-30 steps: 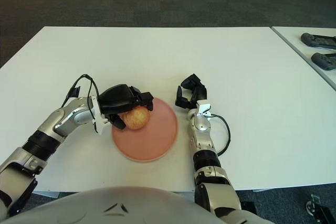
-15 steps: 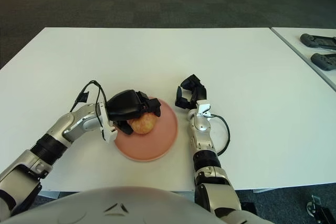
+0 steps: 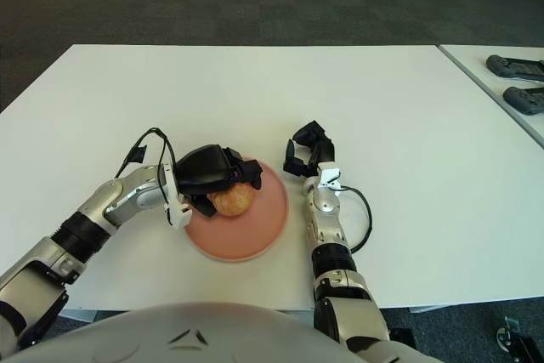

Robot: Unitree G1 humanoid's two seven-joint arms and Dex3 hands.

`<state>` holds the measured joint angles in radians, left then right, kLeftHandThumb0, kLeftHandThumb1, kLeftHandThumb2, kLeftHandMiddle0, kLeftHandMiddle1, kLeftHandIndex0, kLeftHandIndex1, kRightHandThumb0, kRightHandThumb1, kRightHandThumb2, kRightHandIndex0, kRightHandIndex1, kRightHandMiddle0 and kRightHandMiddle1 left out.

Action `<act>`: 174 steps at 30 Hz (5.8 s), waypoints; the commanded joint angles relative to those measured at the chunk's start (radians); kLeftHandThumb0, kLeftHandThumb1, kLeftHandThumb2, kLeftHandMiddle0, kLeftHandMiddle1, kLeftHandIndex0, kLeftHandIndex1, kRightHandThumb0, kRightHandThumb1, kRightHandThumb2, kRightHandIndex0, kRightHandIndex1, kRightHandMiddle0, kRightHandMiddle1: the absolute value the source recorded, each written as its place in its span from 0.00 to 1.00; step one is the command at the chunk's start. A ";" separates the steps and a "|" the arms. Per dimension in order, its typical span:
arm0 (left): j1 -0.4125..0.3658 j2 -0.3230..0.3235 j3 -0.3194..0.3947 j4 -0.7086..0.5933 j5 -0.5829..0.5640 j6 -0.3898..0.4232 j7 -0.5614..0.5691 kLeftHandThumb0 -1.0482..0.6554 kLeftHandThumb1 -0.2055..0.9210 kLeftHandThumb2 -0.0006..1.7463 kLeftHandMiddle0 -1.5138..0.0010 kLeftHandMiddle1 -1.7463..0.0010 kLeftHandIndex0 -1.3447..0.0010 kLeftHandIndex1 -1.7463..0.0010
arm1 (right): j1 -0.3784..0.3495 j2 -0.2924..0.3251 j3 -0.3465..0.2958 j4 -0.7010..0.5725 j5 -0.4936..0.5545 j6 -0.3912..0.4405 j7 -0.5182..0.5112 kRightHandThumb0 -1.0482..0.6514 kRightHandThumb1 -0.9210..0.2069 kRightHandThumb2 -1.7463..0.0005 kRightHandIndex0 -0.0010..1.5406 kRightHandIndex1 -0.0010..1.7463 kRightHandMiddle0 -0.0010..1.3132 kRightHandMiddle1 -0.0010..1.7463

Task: Put the apple into the plate.

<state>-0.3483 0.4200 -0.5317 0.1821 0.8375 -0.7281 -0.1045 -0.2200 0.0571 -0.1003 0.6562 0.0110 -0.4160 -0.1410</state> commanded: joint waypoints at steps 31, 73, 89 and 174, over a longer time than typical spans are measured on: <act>-0.066 0.057 0.041 0.038 0.186 -0.010 0.440 0.45 0.96 0.33 0.69 0.00 0.85 0.00 | 0.051 0.021 0.016 0.053 -0.025 -0.002 -0.039 0.33 0.59 0.21 0.78 1.00 0.50 1.00; -0.113 0.010 0.172 -0.009 -0.033 -0.087 0.410 0.39 0.81 0.47 0.60 0.00 0.75 0.00 | 0.066 0.029 0.006 0.010 -0.005 0.041 0.014 0.34 0.53 0.25 0.76 1.00 0.46 1.00; -0.088 0.008 0.178 -0.034 -0.008 -0.061 0.375 0.39 0.80 0.48 0.64 0.00 0.75 0.00 | 0.061 0.028 -0.008 0.022 0.010 0.018 0.049 0.34 0.53 0.26 0.73 1.00 0.46 1.00; -0.030 -0.152 0.568 0.172 -0.587 0.343 0.163 0.06 1.00 0.68 1.00 1.00 0.99 0.92 | 0.033 0.019 -0.009 0.104 -0.005 0.011 0.027 0.32 0.60 0.20 0.78 1.00 0.51 1.00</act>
<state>-0.3915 0.2832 0.0199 0.3465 0.2450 -0.3659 0.0009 -0.2476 0.0696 -0.1056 0.7174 -0.0119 -0.4694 -0.1193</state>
